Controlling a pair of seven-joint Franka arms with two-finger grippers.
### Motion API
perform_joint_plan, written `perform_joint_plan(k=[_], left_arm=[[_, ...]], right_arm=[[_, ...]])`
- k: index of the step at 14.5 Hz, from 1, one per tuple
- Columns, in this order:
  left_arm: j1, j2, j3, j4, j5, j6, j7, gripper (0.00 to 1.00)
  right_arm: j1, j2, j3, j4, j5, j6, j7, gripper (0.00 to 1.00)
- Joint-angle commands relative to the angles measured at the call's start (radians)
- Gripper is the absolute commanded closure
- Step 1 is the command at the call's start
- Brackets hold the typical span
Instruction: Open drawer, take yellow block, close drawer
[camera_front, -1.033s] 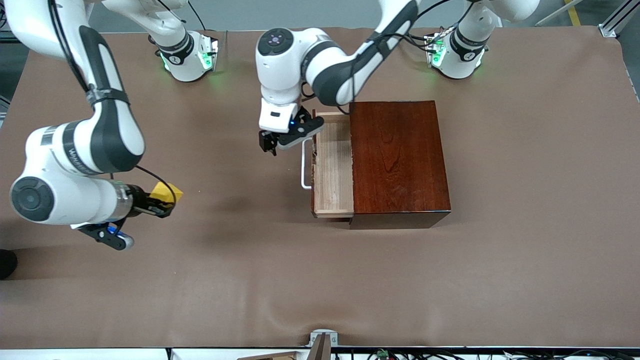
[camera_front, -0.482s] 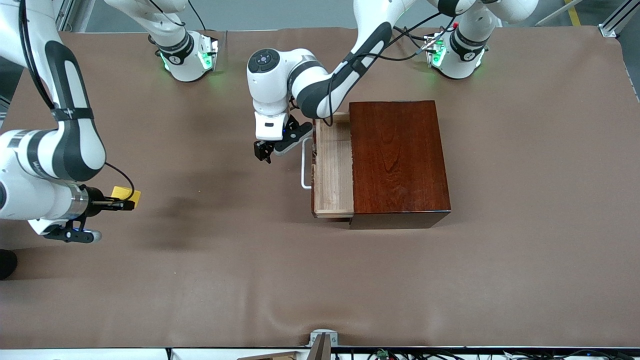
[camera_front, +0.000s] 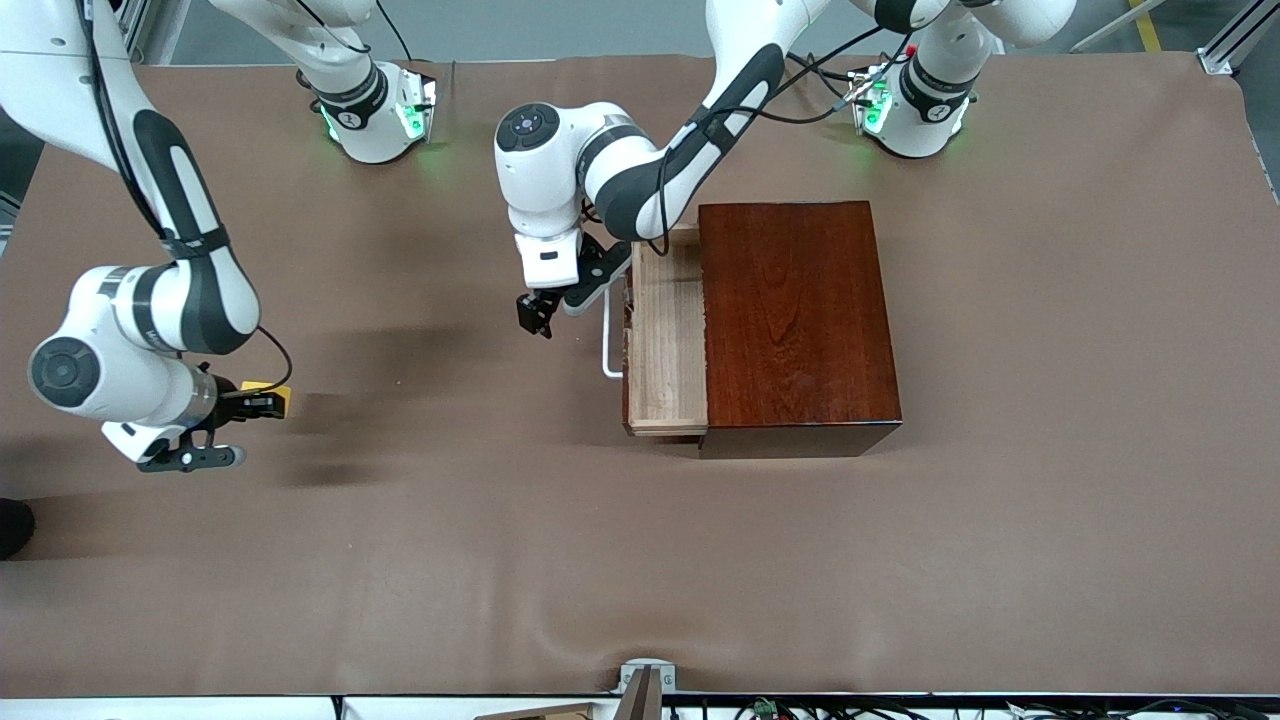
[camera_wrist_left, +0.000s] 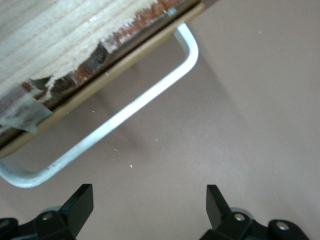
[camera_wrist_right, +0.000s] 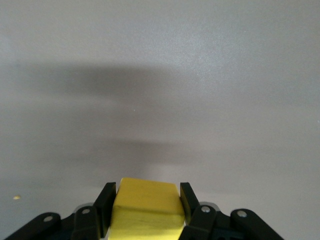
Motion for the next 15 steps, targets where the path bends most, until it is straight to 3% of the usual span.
perform_joint_plan(k=[1, 5, 11, 12, 13, 15], left_arm=[[-0.005, 0.014, 0.009, 0.016, 0.012, -0.015, -0.037, 0.00], [-0.003, 0.006, 0.030, 0.011, 0.015, -0.093, -0.027, 0.00], [0.032, -0.004, 0.036, 0.011, 0.014, -0.160, -0.022, 0.00], [0.038, -0.007, 0.036, 0.011, 0.014, -0.174, -0.022, 0.00], [0.048, -0.010, 0.036, 0.011, 0.014, -0.191, -0.022, 0.00], [0.051, -0.009, 0.036, 0.009, 0.018, -0.223, -0.022, 0.00]], right_arm=[[-0.031, -0.064, 0.012, -0.136, -0.046, 0.114, -0.012, 1.00], [-0.036, -0.063, 0.012, -0.260, -0.047, 0.301, -0.010, 1.00], [-0.054, -0.054, 0.012, -0.288, -0.047, 0.341, -0.003, 1.00], [-0.054, -0.052, 0.012, -0.288, -0.047, 0.343, -0.001, 0.85], [-0.054, -0.052, 0.012, -0.286, -0.047, 0.343, -0.001, 0.61], [-0.053, -0.052, 0.014, -0.285, -0.047, 0.342, 0.001, 0.38]])
